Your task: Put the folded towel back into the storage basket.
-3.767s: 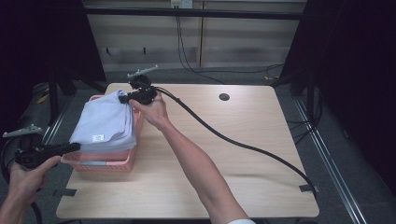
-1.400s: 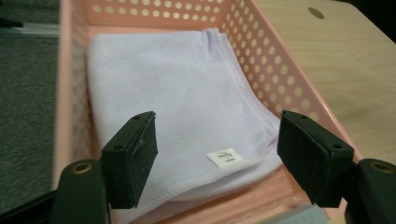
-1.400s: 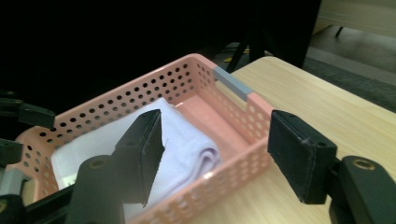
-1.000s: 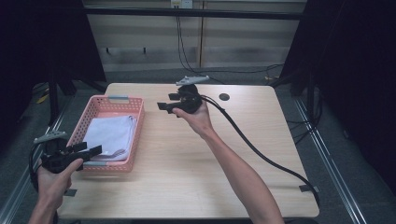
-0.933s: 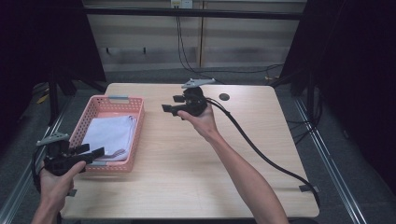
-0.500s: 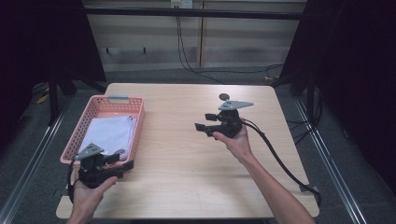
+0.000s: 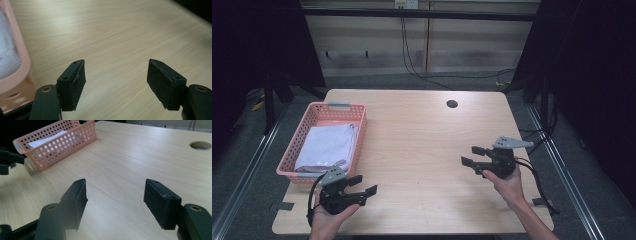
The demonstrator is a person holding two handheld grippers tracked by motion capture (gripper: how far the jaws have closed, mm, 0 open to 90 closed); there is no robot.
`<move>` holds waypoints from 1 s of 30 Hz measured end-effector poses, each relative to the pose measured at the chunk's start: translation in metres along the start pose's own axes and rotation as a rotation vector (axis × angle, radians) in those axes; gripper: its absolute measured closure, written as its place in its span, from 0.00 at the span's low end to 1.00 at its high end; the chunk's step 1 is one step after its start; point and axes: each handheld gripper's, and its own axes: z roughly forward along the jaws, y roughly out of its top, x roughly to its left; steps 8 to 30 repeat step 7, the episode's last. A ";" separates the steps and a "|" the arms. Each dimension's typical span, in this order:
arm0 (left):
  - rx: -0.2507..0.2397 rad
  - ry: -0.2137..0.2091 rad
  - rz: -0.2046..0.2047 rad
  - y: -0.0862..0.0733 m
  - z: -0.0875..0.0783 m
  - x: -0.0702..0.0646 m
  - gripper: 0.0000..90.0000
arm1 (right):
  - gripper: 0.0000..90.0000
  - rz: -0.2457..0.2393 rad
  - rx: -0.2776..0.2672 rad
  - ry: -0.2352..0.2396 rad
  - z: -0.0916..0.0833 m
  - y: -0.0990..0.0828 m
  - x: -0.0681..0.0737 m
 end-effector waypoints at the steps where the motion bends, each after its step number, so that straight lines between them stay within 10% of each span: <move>1: 0.015 -0.027 -0.011 -0.002 0.002 0.000 0.34 | 0.38 0.010 -0.002 -0.005 -0.006 -0.007 -0.002; 7: 0.046 -0.056 0.007 -0.009 0.013 -0.008 0.32 | 0.37 0.072 0.013 -0.050 -0.025 -0.036 -0.015; 30: 0.046 -0.056 0.007 -0.009 0.013 -0.008 0.32 | 0.37 0.072 0.013 -0.050 -0.025 -0.036 -0.015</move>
